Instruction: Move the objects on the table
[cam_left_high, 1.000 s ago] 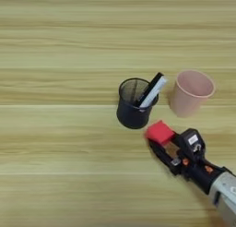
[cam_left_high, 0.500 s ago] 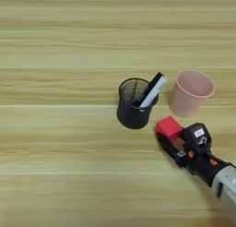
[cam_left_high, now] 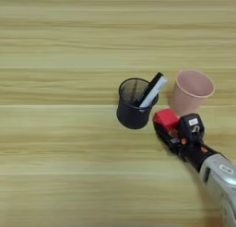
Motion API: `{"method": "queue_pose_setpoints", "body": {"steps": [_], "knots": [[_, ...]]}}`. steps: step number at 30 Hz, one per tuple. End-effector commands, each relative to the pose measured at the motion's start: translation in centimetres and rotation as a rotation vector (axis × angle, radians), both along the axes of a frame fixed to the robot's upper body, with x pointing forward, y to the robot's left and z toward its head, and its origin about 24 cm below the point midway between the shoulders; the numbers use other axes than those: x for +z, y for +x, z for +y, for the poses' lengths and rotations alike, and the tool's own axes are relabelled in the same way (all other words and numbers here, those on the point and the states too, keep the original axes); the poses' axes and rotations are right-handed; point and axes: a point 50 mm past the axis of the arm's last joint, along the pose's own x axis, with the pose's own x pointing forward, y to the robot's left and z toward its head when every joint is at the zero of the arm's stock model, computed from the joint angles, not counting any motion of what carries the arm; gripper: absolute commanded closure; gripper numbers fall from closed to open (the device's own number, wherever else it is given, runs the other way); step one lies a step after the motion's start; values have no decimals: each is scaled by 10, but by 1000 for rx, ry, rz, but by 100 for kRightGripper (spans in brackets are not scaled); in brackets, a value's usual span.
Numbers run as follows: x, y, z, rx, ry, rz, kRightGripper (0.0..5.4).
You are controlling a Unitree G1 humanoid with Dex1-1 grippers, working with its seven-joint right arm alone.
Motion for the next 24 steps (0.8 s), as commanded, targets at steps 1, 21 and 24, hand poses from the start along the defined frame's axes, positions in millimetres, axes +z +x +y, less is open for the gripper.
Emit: {"method": "queue_pose_setpoints", "body": {"steps": [1,21,24], "knots": [[6,11,-6,-42,-16,-41,304],[-5,21,-7,-65,-4,-32,266],[-5,21,-7,-66,-4,-33,231]]}}
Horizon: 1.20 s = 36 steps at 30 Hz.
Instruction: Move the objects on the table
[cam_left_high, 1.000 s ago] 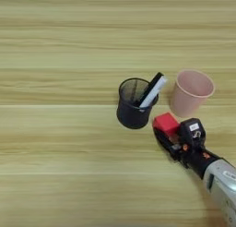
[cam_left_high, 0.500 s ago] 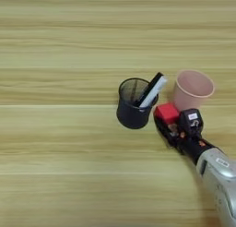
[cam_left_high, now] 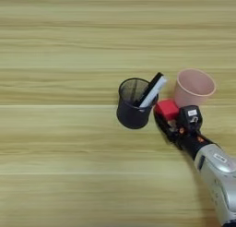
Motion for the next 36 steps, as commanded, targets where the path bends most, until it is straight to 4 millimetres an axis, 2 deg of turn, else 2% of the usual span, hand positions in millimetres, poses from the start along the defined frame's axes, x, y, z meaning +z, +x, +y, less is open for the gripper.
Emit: {"method": "queue_pose_setpoints", "body": {"steps": [1,14,23,36], "knots": [[2,2,-5,-17,-28,-2,220],[3,-1,-2,-9,-23,-5,95],[11,-11,9,8,-10,-23,4],[19,-23,16,9,10,-31,4]]}}
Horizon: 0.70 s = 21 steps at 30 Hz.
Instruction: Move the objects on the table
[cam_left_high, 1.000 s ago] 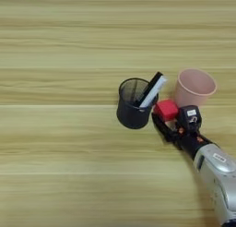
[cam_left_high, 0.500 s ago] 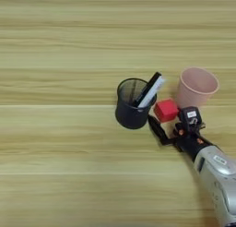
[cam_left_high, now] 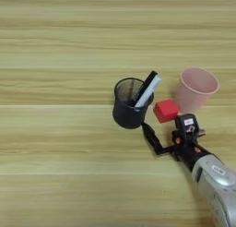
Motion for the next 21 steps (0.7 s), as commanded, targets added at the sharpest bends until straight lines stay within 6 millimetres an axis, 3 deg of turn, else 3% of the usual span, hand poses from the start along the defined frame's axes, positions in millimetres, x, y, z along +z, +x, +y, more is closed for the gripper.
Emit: {"method": "queue_pose_setpoints", "body": {"steps": [1,21], "knots": [[15,1,3,-1,0,-56,4],[41,-9,9,-3,54,-107,4]]}}
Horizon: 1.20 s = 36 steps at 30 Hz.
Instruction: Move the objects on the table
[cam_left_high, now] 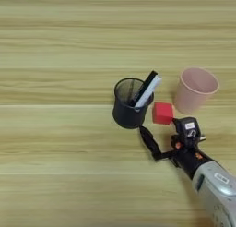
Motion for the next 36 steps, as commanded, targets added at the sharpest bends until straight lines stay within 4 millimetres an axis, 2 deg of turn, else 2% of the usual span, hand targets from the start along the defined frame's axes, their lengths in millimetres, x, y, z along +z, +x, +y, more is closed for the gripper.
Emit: {"method": "queue_pose_setpoints", "body": {"steps": [1,25,36], "knots": [[22,5,0,-3,8,-108,4],[33,-4,6,102,133,-110,4],[48,-5,11,130,160,-193,4]]}}
